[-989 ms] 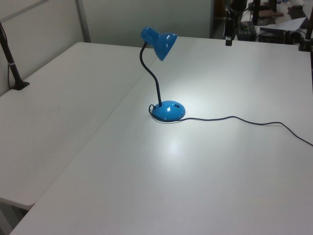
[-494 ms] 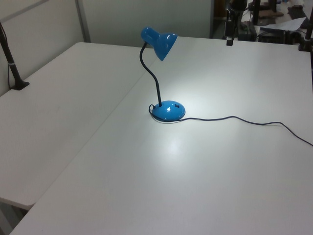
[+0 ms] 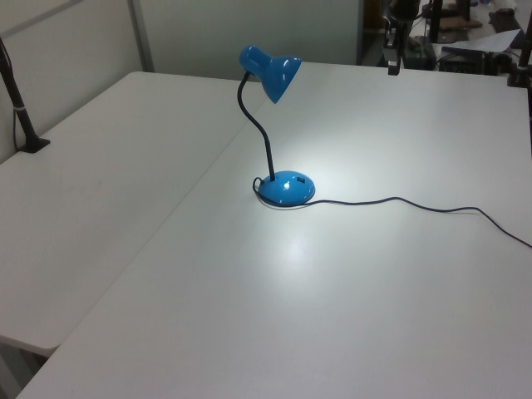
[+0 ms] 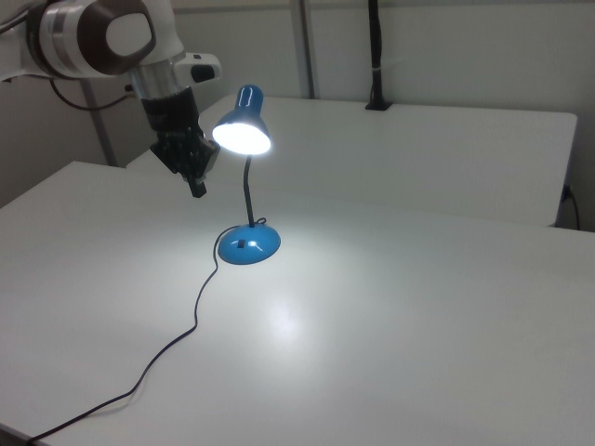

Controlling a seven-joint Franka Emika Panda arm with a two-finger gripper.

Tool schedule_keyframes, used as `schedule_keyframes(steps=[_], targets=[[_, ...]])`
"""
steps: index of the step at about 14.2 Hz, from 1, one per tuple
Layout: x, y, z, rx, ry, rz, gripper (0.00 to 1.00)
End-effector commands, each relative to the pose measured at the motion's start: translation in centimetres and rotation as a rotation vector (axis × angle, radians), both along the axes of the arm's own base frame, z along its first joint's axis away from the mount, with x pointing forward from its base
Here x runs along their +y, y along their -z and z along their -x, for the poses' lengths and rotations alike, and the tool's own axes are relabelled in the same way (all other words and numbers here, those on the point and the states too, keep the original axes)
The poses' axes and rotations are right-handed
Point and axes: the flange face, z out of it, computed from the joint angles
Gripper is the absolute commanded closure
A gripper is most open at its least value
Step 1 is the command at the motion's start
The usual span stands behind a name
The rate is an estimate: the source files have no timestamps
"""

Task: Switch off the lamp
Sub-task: 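Move the gripper down onto the switch on the blue lamp base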

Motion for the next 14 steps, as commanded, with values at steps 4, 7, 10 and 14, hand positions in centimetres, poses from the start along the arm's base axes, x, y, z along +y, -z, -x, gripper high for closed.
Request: schedule_keyframes(steps=[4,7,10,14], targets=[[1.0,1.6,-1.4,0.009,-0.043,-0.003,1.00],[1.3,2.9,-2.6,-0.015,-0.055,-0.005,1.00],[3.1,6.1,-4.8,-0.041,-0.091,-0.013,1.00],[5.5,11.3,-8.3,-0.111,-0.136,-0.029,1.00]])
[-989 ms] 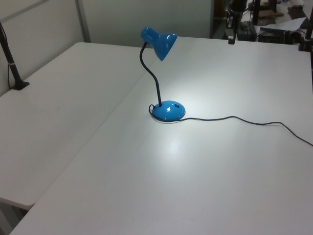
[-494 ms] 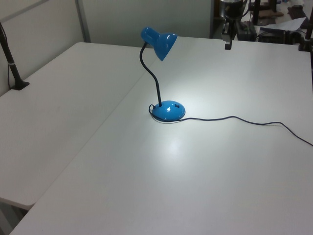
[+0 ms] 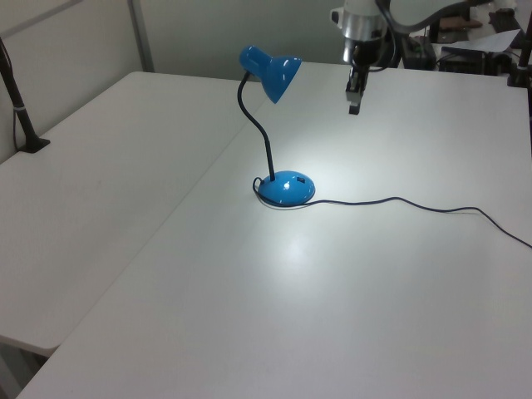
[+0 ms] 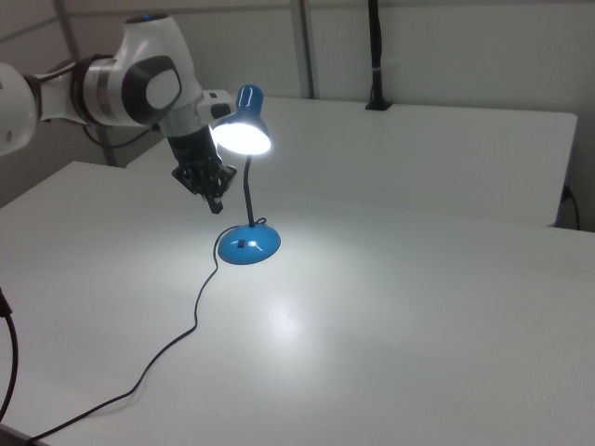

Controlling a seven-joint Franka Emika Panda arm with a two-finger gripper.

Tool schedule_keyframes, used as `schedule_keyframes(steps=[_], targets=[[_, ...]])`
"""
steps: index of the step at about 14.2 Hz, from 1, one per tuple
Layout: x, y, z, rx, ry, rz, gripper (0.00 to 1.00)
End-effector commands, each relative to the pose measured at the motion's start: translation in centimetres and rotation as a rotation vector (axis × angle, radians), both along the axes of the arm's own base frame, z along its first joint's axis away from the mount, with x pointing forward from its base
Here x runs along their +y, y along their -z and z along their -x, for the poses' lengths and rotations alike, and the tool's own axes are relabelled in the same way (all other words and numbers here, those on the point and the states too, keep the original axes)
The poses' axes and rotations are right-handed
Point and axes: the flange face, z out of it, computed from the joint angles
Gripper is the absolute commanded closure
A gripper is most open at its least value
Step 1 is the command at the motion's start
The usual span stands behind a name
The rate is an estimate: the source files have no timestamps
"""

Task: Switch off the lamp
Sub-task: 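Move the gripper down onto the switch on the blue lamp base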

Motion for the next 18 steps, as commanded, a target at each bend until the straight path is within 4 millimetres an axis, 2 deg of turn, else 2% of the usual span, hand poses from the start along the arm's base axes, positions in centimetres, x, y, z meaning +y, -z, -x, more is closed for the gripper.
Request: schedule_keyframes(steps=[1,6,9,12,18], targets=[[1.5,3.4,-2.3,-0.049,-0.050,-0.009,1.00],[2.4,7.2,-4.0,-0.095,-0.148,-0.011,1.00],[2.9,10.6,-5.0,-0.158,-0.220,-0.009,1.00],[3.3,12.9,-5.6,-0.181,-0.236,-0.016,1.00],[3.1,15.2,-6.0,-0.207,-0.236,-0.022,1.00]])
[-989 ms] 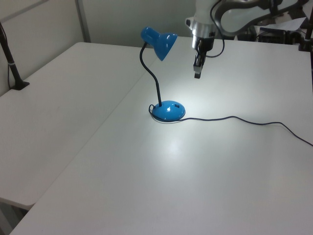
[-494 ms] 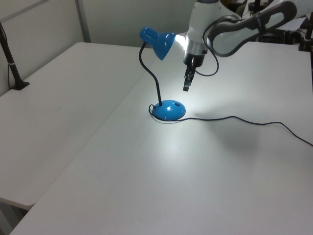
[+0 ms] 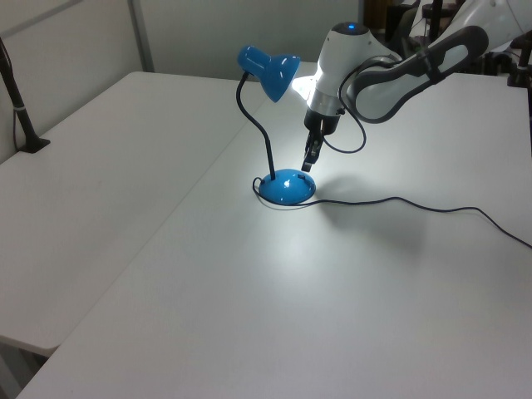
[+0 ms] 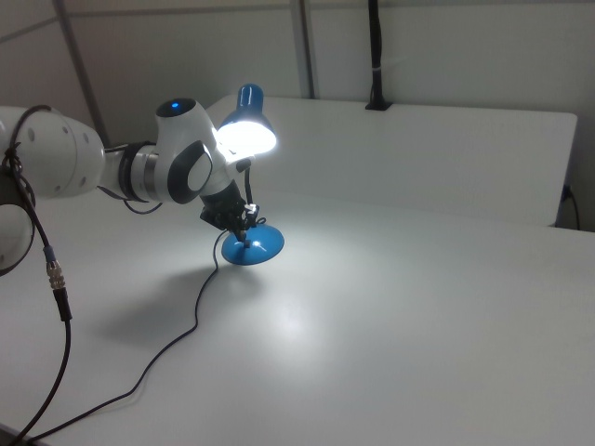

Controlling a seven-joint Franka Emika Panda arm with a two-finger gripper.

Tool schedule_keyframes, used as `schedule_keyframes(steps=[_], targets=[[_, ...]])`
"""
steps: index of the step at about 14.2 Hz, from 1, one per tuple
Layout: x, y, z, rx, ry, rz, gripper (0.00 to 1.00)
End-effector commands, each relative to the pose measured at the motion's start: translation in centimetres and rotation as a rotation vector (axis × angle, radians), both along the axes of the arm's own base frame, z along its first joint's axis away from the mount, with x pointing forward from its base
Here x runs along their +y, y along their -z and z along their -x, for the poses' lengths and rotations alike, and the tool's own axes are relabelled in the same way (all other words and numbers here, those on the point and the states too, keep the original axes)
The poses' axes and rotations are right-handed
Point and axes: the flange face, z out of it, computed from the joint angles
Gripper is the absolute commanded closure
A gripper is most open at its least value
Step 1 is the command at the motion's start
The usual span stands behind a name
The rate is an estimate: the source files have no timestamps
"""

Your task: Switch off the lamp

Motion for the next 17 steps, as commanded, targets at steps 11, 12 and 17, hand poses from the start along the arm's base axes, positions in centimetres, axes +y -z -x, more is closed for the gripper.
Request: schedule_keyframes(steps=[11,12,17], targets=[[-0.3,3.7,0.9,0.007,-0.019,0.007,1.00],[-0.3,4.2,1.4,0.023,-0.019,0.009,1.00],[-0.3,2.3,4.1,0.141,-0.006,0.030,1.00]])
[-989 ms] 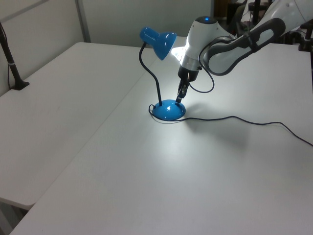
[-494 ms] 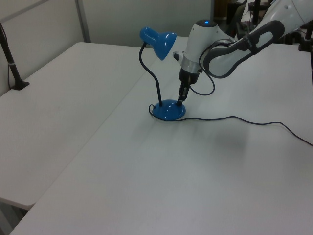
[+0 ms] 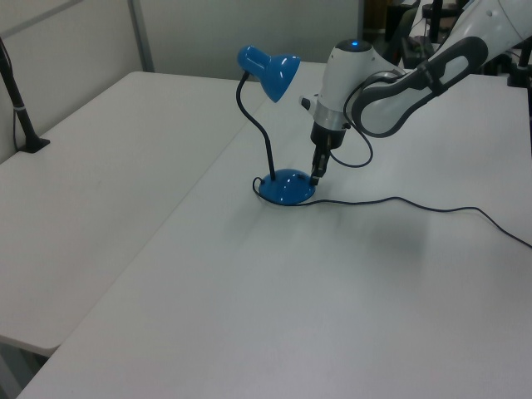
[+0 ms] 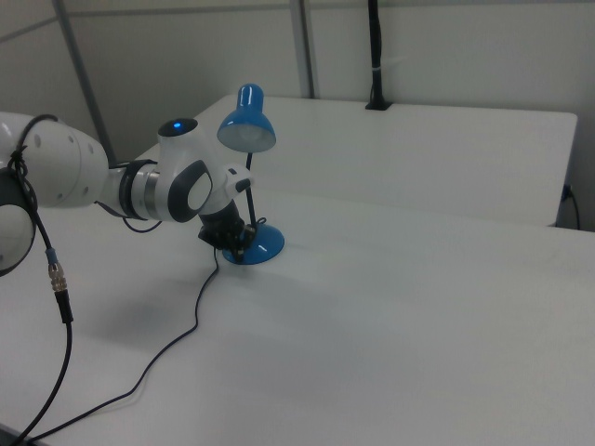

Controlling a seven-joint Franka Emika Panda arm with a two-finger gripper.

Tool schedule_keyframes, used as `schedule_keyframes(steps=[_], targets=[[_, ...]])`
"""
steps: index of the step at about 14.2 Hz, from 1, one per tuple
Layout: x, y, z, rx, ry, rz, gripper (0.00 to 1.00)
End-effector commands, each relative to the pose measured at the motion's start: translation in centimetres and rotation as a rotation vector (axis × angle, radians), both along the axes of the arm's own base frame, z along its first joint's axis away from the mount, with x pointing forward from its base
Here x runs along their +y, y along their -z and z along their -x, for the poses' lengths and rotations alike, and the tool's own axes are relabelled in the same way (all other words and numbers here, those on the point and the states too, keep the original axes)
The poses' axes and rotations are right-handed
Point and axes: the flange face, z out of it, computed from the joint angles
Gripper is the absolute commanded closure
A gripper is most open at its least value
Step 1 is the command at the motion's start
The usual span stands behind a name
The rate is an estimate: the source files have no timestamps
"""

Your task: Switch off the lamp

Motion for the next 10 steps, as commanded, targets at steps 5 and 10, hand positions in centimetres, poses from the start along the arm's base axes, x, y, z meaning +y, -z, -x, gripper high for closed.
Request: schedule_keyframes(steps=[5,10], targets=[[-0.4,-11.1,6.4,0.231,0.127,0.055,0.89],[-2.5,-20.0,8.6,0.228,0.200,0.074,0.08]])
